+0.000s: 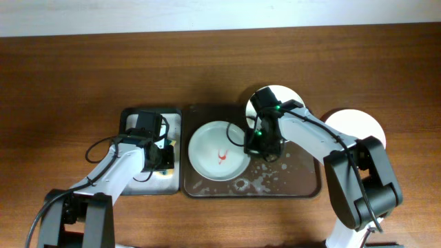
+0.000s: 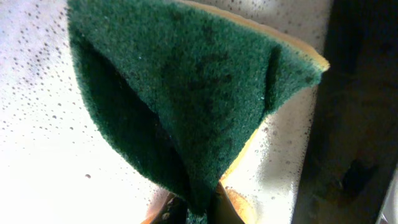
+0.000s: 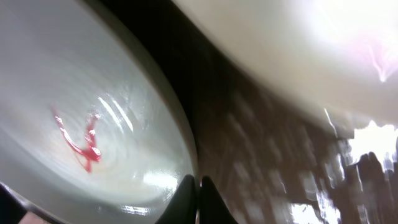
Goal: Clean dirty plates on tray and stack at the side
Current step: 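Scrub the pale green plate with the sponge in the left gripper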
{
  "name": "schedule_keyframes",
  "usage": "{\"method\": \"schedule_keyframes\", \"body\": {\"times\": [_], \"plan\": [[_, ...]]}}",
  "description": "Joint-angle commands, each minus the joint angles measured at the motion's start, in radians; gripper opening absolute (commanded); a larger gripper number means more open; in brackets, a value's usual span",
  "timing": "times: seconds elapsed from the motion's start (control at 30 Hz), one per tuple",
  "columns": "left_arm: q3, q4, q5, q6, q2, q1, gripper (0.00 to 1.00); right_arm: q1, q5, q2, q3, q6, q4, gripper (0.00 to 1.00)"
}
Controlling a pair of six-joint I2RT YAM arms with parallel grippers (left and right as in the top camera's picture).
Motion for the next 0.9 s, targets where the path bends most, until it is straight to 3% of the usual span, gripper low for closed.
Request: {"method": "schedule_keyframes", "body": {"times": [0.0, 0.07, 0.2, 0.3, 0.4, 0.67, 0.73, 0.77, 0.8, 0.83, 0.87], "plan": [[-0.024, -0.004, 0.011, -0.010, 0.002, -0.004, 0.00, -0.005, -0.052, 0.017, -0.016, 0.094, -0.055, 0.05], [-0.024, -0.005, 0.011, -0.010, 0.002, -0.004, 0.00, -0.006, -0.048, 0.017, -0.016, 0.087, 0.039, 0.32], [-0.024, -0.006, 0.011, -0.010, 0.002, -0.004, 0.00, -0.006, 0.135, 0.017, -0.016, 0.059, 0.266, 0.44], [-0.024, -0.005, 0.011, -0.010, 0.002, -0.004, 0.00, -0.005, 0.188, 0.017, -0.016, 0.056, 0.310, 0.36], [-0.024, -0.005, 0.011, -0.010, 0.002, -0.004, 0.01, -0.005, 0.187, 0.017, -0.016, 0.056, 0.268, 0.04], [-0.024, -0.004, 0.011, -0.010, 0.002, -0.004, 0.00, -0.003, 0.075, 0.017, -0.016, 0.056, 0.014, 0.05], [-0.024, -0.004, 0.011, -0.010, 0.002, -0.004, 0.00, -0.006, 0.138, 0.017, -0.016, 0.056, 0.032, 0.38], [-0.024, -0.003, 0.011, -0.010, 0.002, -0.004, 0.00, -0.007, 0.174, 0.017, -0.016, 0.056, 0.056, 0.39], [-0.024, 0.003, 0.011, -0.010, 0.002, -0.004, 0.00, -0.006, 0.214, 0.017, -0.016, 0.056, 0.092, 0.33], [-0.022, 0.011, 0.011, -0.010, 0.001, -0.004, 0.00, -0.006, 0.217, 0.017, -0.016, 0.056, 0.109, 0.15], [-0.010, 0.011, 0.010, -0.009, -0.003, -0.003, 0.00, -0.005, 0.217, 0.017, -0.016, 0.056, 0.111, 0.07]]}}
